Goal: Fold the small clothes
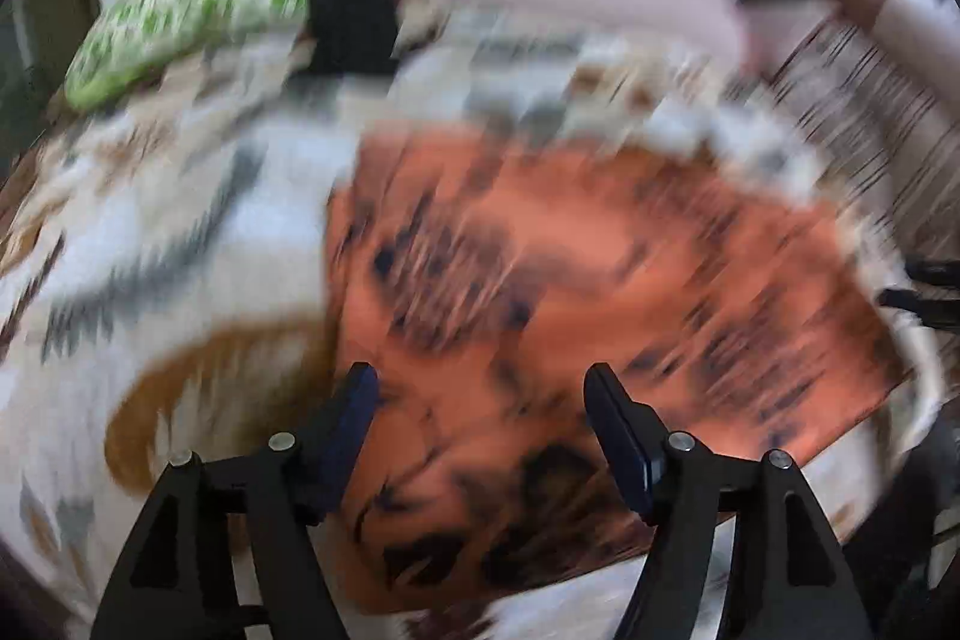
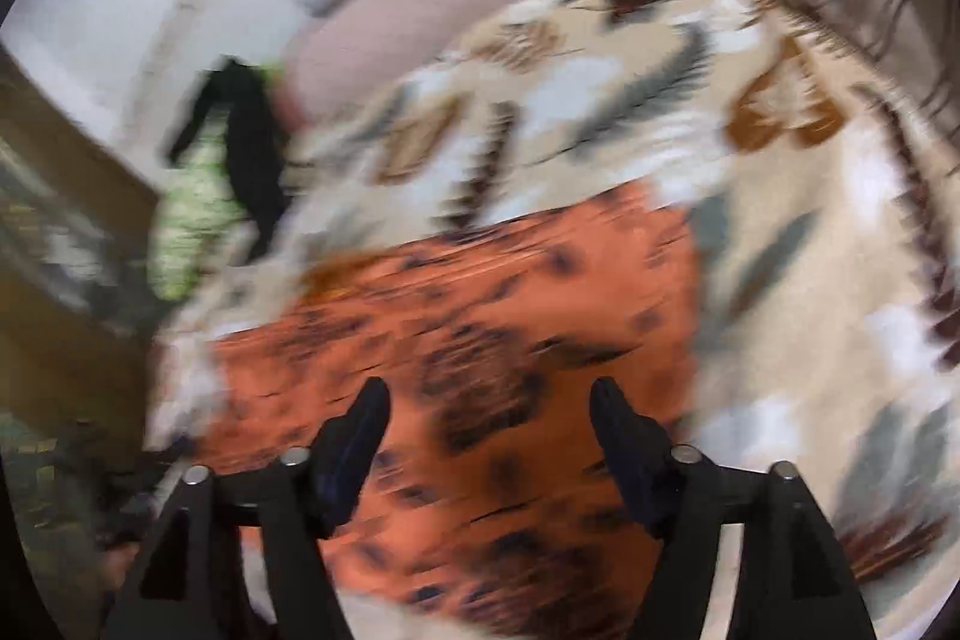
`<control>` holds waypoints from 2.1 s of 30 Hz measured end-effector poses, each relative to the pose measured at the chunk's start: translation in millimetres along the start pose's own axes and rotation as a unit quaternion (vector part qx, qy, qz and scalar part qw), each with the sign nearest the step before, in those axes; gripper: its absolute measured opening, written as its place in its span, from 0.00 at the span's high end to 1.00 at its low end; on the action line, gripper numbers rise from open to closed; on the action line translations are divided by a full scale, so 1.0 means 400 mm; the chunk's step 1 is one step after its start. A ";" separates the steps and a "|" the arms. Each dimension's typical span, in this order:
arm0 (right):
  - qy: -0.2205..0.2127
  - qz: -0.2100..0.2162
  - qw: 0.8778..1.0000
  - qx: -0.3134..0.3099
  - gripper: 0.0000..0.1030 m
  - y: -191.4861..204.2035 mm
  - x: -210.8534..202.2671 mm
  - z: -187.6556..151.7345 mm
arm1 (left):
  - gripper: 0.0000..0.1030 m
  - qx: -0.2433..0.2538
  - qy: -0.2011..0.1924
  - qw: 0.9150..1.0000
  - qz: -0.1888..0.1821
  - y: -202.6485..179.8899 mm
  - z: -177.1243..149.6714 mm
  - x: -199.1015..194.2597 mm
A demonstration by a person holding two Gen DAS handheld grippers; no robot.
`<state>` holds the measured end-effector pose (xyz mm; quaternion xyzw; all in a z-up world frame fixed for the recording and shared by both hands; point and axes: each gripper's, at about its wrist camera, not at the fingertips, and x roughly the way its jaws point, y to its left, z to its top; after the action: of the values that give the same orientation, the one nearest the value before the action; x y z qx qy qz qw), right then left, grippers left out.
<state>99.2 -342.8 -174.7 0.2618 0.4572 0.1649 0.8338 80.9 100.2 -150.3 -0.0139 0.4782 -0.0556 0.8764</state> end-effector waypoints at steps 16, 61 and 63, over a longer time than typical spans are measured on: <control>0.015 -0.056 0.996 0.070 0.26 -0.075 -0.034 -0.097 | 0.30 0.047 -0.027 0.998 0.011 -0.087 -0.033 -0.086; -0.139 0.082 0.914 0.373 0.86 -0.228 -0.054 -0.296 | 0.13 0.051 -0.002 0.999 -0.002 -0.225 0.022 0.048; -0.151 0.028 0.938 0.310 0.86 -0.182 -0.096 -0.290 | 0.13 0.035 -0.027 0.999 0.003 -0.219 0.038 0.019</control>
<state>-17.1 -388.1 -243.1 0.5419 0.3469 -0.0037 0.7655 90.3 11.8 -141.7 0.0169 0.4521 -0.0698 0.8891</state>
